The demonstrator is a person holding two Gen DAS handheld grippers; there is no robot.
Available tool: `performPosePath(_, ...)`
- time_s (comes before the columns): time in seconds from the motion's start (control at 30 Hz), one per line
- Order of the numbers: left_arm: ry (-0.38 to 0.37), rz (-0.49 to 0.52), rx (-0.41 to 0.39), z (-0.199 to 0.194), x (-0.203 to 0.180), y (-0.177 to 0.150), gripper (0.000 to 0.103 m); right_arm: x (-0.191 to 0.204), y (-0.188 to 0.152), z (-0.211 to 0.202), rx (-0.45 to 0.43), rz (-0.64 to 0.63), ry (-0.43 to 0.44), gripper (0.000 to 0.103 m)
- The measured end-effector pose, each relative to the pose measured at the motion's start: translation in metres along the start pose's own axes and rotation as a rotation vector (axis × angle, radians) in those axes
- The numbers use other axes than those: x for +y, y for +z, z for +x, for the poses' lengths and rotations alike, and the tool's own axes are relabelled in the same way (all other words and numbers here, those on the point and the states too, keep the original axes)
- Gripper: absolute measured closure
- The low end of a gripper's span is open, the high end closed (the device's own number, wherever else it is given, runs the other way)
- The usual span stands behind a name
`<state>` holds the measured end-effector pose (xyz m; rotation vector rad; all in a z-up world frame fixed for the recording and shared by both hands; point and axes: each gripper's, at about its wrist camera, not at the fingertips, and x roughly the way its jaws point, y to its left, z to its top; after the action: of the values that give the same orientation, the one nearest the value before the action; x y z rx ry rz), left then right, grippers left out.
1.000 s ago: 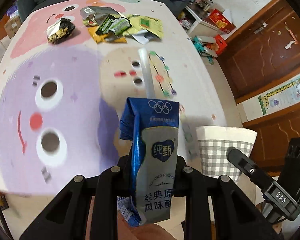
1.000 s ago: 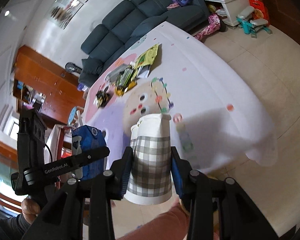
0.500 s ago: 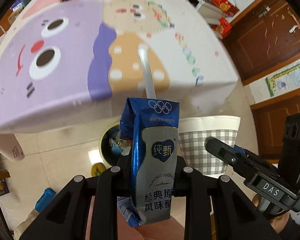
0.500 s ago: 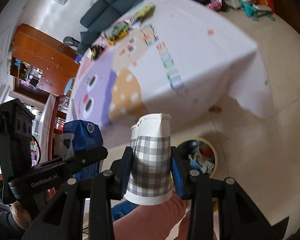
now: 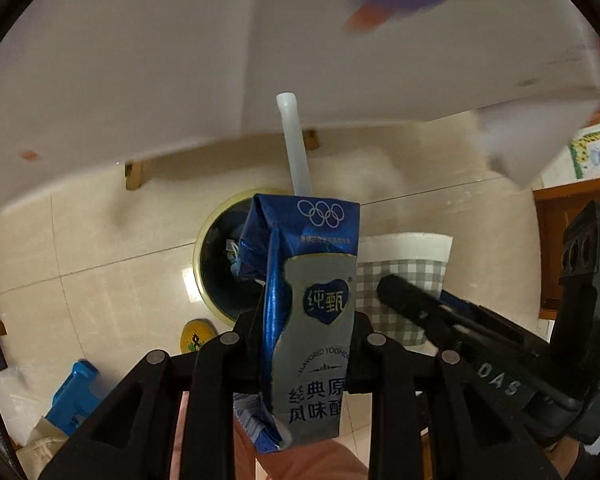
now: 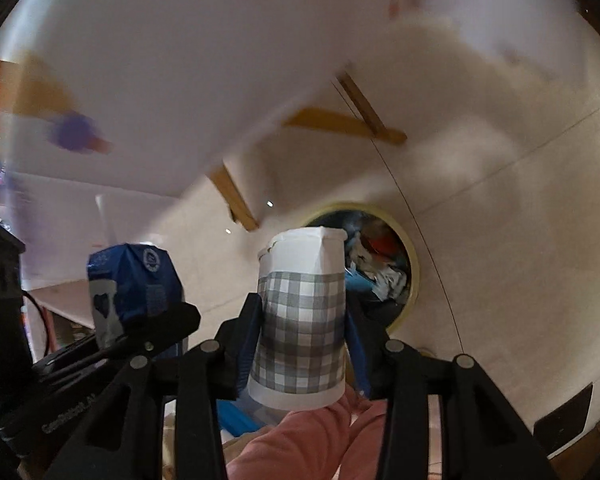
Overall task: Collect trash
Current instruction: 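Carry the milk carton and paper cup over the bin, then open both tools to drop the carton and cup into the bin, then move both tools back over the table toward the remaining trash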
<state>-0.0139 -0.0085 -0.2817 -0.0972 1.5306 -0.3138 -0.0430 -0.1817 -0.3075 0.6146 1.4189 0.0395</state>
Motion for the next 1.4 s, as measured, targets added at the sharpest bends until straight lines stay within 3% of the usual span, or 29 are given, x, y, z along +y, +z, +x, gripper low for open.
performPosePath(0.17,0.033,0.044,0.001,0.051,0.019,-0.002,0.076,-0.013,0.001,0.064,0.043,0.000,-0.031,0.055)
performPosePath(0.33,0.081,0.045,-0.004,0.081,0.030,0.000,0.037,-0.027,0.006,0.113,0.099,0.037,-0.095,0.051)
performPosePath(0.53,0.093,0.011,0.033,0.093,0.046,-0.003,0.037,-0.033,0.005,0.119,0.110,0.048,-0.100,0.050)
performPosePath(0.93,0.073,0.018,0.032,0.067,0.033,-0.002,0.037,-0.014,0.003,0.068,0.089,0.053,-0.086,0.050)
performPosePath(1.17,0.071,0.052,0.024,0.003,0.013,-0.021,0.037,0.008,-0.008,-0.001,0.049,0.052,-0.063,0.050)
performPosePath(1.4,0.073,0.061,-0.060,-0.082,-0.002,-0.027,0.037,0.034,-0.018,-0.075,-0.012,-0.002,-0.043,0.050)
